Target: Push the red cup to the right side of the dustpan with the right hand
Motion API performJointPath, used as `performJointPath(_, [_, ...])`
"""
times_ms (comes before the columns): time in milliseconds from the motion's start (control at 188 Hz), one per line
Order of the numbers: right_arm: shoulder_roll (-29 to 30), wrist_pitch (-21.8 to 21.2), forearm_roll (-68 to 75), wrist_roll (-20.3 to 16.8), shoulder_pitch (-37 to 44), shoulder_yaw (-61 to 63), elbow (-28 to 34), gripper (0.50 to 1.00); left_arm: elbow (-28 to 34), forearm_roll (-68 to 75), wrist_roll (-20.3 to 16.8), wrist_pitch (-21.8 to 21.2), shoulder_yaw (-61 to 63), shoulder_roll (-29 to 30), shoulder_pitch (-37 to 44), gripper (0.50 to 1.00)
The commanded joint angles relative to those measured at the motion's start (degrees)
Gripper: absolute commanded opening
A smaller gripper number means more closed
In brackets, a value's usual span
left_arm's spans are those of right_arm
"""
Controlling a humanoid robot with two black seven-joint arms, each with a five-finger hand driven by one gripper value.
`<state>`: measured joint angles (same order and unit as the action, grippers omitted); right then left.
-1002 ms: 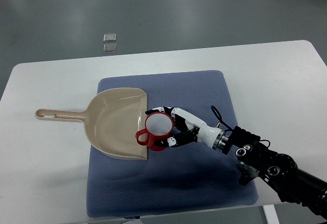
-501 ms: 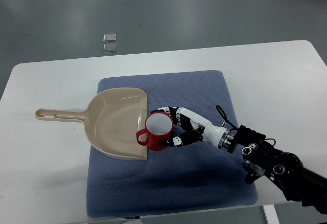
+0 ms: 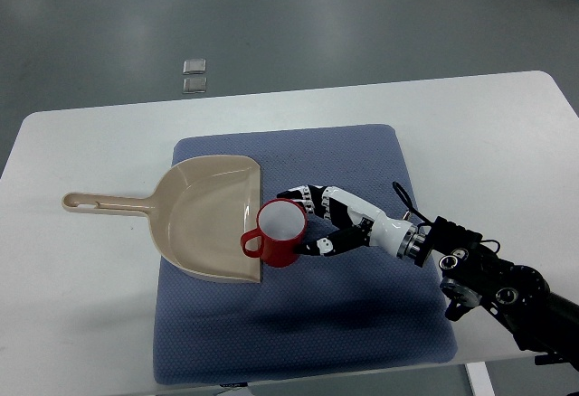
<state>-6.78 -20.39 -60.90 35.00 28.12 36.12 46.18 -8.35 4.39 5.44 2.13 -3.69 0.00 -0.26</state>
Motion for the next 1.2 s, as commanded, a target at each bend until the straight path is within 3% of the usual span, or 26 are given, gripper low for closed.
performJointPath(0, [-0.3, 0.0, 0.6, 0.0, 0.1, 0.0, 0.1, 0.893, 0.0, 0.0, -0.1, 0.0, 0.0, 0.0, 0.0, 1.000])
performJointPath(906, [-9.4, 1.0, 18.8, 0.0, 4.7, 0.1, -1.0, 0.893, 0.0, 0.0, -0.1, 0.0, 0.0, 0.0, 0.0, 1.000])
performJointPath(1193, [-9.5, 8.1, 23.2, 0.0, 5.7, 1.3, -2.7, 0.893, 0.0, 0.0, -0.1, 0.0, 0.0, 0.0, 0.0, 1.000])
